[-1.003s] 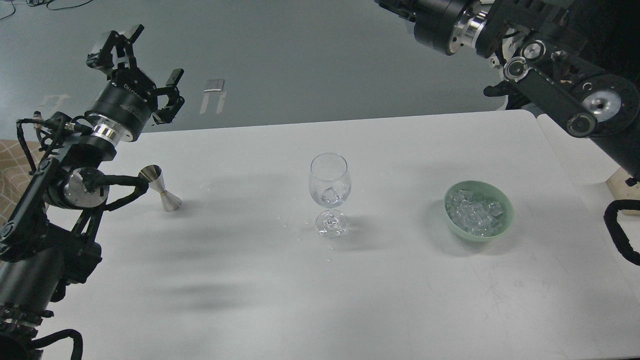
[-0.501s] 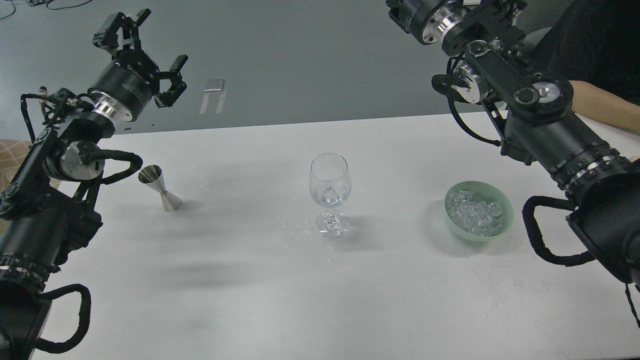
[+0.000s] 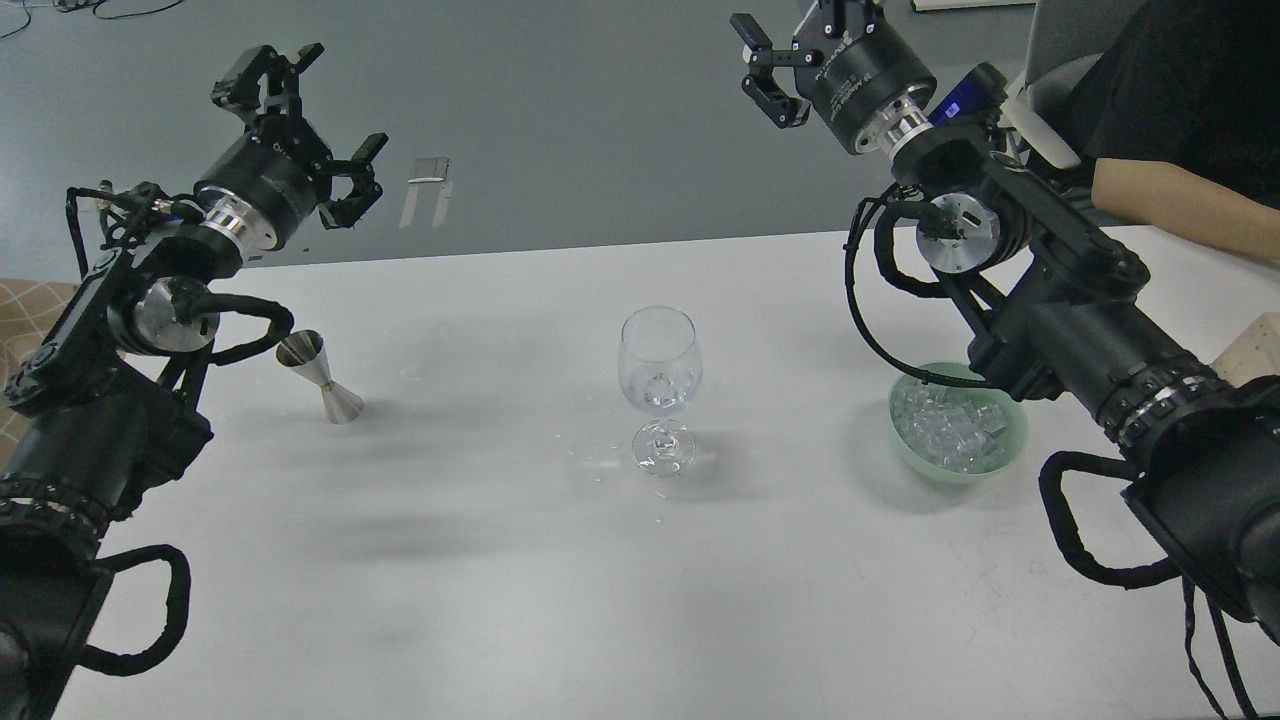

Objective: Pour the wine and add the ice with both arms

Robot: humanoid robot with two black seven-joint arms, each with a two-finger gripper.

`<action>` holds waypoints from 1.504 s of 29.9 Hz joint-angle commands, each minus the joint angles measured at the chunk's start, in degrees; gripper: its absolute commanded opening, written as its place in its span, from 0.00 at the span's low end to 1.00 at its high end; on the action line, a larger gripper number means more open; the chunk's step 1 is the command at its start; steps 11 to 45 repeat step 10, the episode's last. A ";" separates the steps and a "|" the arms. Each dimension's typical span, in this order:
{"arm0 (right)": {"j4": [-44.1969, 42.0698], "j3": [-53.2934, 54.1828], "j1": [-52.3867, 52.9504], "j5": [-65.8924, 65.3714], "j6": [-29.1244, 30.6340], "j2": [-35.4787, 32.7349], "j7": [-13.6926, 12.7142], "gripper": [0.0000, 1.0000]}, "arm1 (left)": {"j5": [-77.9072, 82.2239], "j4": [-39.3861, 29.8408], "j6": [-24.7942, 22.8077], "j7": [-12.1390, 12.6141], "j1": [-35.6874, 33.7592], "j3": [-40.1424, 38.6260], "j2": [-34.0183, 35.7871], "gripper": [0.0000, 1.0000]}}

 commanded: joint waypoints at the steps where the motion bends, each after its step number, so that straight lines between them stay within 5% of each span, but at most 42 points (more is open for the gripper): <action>1: -0.13 0.05 -0.25 2.55 2.56 -0.61 -0.42 1.00 | -1.40 0.10 0.01 0.00 -0.54 0.00 -0.06 0.98; 45: -2.51 0.23 0.46 2.73 2.56 -0.52 0.19 1.00 | -6.32 0.10 0.01 -0.70 -0.89 -0.09 -1.02 0.98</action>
